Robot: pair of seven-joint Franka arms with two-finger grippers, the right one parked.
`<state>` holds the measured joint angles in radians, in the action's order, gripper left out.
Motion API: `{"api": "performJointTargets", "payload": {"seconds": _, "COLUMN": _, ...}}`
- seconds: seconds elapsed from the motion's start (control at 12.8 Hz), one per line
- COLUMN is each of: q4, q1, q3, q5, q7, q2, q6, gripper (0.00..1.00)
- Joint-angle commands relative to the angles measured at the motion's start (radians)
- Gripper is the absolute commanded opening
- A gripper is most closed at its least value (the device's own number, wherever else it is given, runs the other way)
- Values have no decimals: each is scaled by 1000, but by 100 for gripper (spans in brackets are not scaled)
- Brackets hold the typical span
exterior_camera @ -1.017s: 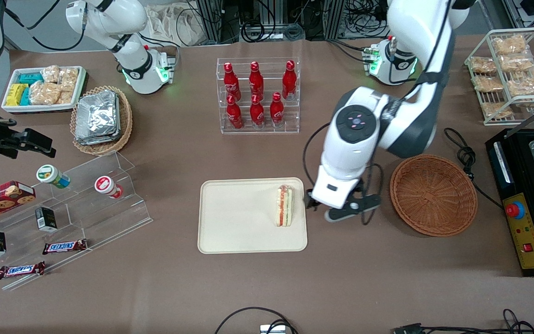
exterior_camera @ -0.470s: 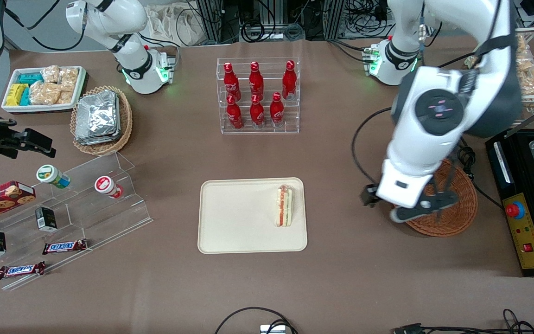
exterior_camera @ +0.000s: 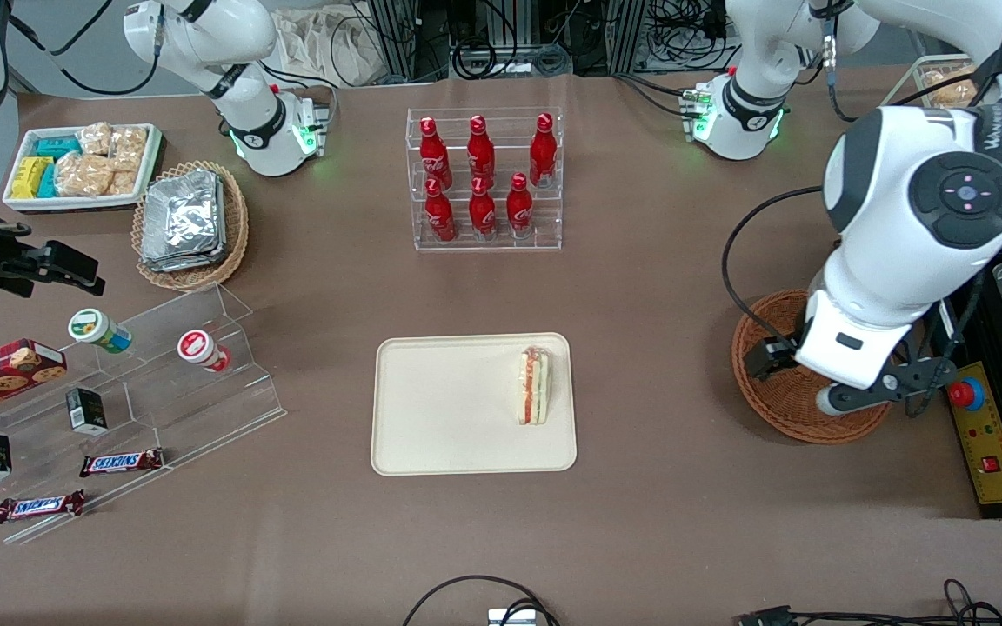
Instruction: Place sandwich from basket to tray
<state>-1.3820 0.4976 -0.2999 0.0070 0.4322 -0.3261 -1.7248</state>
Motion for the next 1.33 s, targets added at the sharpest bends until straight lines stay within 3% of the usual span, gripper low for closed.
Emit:
{"api": "performJointTargets", "payload": {"seconds": 0.0, "q4": -29, "q1": -59, "q3": 8, "q5": -10, "q7": -108, "q2": 74, "q6": 46, "gripper": 100}}
{"api": "performJointTargets", "payload": {"seconds": 0.55, "q4": -109, "q1": -226, "q3": 114, "q5": -4, "q7": -259, "q2": 263, "q6": 177, "gripper": 100}}
{"api": "performJointTargets", "payload": {"seconds": 1.1, "q4": -134, "q1": -482, "q3": 352, "q5": -13, "q7": -331, "q2": 381, "q6": 263, "gripper": 100}}
{"api": "performJointTargets", "payload": {"seconds": 1.25, "q4": -135, "q1": -492, "q3": 367, "q5": -13, "q7": -331, "q2": 377, "q6": 269, "gripper": 100}}
